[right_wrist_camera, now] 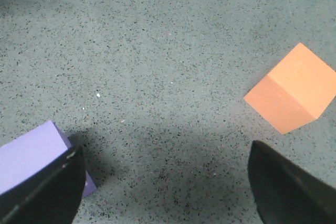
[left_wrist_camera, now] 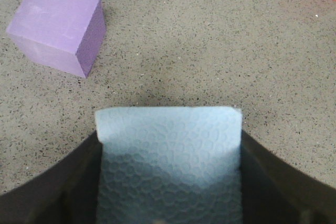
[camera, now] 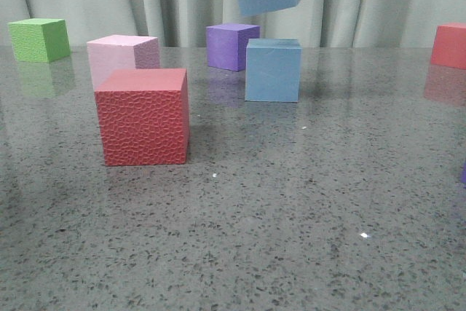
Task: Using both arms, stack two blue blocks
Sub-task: 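Carry the held cube over the placed light blue cube and lower it on top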
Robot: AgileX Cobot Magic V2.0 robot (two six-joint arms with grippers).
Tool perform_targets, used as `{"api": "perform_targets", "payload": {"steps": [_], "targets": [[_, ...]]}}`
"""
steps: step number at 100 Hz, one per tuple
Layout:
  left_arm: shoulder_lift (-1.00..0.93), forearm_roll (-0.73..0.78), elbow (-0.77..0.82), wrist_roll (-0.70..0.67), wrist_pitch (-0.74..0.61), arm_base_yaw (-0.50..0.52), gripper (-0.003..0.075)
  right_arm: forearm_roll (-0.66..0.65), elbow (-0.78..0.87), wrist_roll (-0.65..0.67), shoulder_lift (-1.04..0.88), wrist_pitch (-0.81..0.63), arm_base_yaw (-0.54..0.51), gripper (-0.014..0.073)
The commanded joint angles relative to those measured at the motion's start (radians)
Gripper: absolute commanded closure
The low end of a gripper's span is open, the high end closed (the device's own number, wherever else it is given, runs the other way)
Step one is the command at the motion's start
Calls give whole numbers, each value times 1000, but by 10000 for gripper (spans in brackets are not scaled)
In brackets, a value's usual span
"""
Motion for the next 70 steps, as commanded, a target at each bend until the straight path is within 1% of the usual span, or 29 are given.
{"api": "perform_targets", "payload": {"steps": [1,26,50,70], "targets": [[-58,3,-36,-10,-60,-6,500,-22,-26,-9,-4,-57,-7,-29],[-58,9,-36,-18,-62,-15,500,-22,-26,-9,-4,-59,-7,-29],[-58,168,-36,-144,-44,-67,500,-22,-26,-9,-4,-63,-7,-29],[-58,190,-36,-195,-34,-79,500,-17,-26,-9,-4,-63,-7,-29]]}}
